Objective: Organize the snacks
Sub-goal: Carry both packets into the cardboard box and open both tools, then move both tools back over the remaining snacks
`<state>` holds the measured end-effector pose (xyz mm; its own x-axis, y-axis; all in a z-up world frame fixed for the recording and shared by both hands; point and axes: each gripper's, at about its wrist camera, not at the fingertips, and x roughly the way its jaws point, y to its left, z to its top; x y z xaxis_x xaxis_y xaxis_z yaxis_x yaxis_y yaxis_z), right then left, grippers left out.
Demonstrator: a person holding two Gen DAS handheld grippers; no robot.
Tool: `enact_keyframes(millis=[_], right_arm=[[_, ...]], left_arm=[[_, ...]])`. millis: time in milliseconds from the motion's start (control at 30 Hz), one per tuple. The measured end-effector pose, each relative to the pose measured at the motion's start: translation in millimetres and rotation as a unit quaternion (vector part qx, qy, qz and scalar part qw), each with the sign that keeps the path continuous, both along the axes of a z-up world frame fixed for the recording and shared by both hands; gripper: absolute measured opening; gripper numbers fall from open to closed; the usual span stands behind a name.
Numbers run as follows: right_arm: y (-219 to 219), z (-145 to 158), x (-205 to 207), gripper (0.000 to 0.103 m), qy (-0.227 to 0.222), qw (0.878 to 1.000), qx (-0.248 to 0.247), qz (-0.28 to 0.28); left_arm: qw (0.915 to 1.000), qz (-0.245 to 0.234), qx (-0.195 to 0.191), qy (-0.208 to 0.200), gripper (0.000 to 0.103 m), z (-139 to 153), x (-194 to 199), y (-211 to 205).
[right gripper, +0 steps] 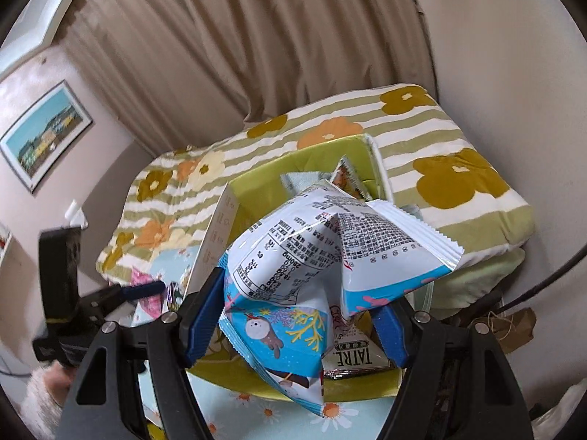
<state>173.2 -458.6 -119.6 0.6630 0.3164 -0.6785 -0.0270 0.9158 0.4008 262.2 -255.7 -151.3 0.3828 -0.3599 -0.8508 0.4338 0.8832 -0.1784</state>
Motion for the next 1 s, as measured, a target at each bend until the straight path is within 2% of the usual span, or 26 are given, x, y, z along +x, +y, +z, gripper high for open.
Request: enact_keyframes(millis=[200, 267, 333, 500, 633, 800, 1000], right_arm=[[23.5, -4.1, 6.1, 0.074, -0.005, 0.999, -0.021, 0.040], [30.9, -6.7, 7.3, 0.081, -0.001, 0.998, -0.035, 0.053], [34.2, -8.2, 4.8, 0.102, -0.011, 0.997, -0.053, 0.055], [32.9, -7.3, -5.3, 0.102, -0.037, 0.995, -0.070, 0.056], [26.0, -8.0, -6.0, 0.102, -0.020, 0.997, -0.051, 0.049], [24.2, -3.5, -12.1, 0.102, -0.015, 0.997, -0.059, 0.036], [17.9, -0.6, -13.4, 0.102, -0.013, 0.998, -0.040, 0.047]], left_arm=[[0.9999, 0.011, 0.007, -0.010, 0.101, 6.0, -5.1, 9.5], [0.9998, 0.015, 0.007, -0.012, 0.101, 8.1, -5.7, 11.8], [0.9997, 0.021, 0.000, -0.011, 0.101, 10.0, -5.9, 14.8], [0.9993, 0.036, -0.005, -0.010, 0.101, 11.2, -8.9, 23.7], [0.9991, 0.041, -0.008, -0.011, 0.101, 11.7, -13.0, 25.2], [0.9986, 0.049, -0.010, -0.019, 0.101, 16.2, -21.4, 24.7], [0.9969, 0.070, -0.011, -0.033, 0.101, 27.0, -35.6, 31.3]])
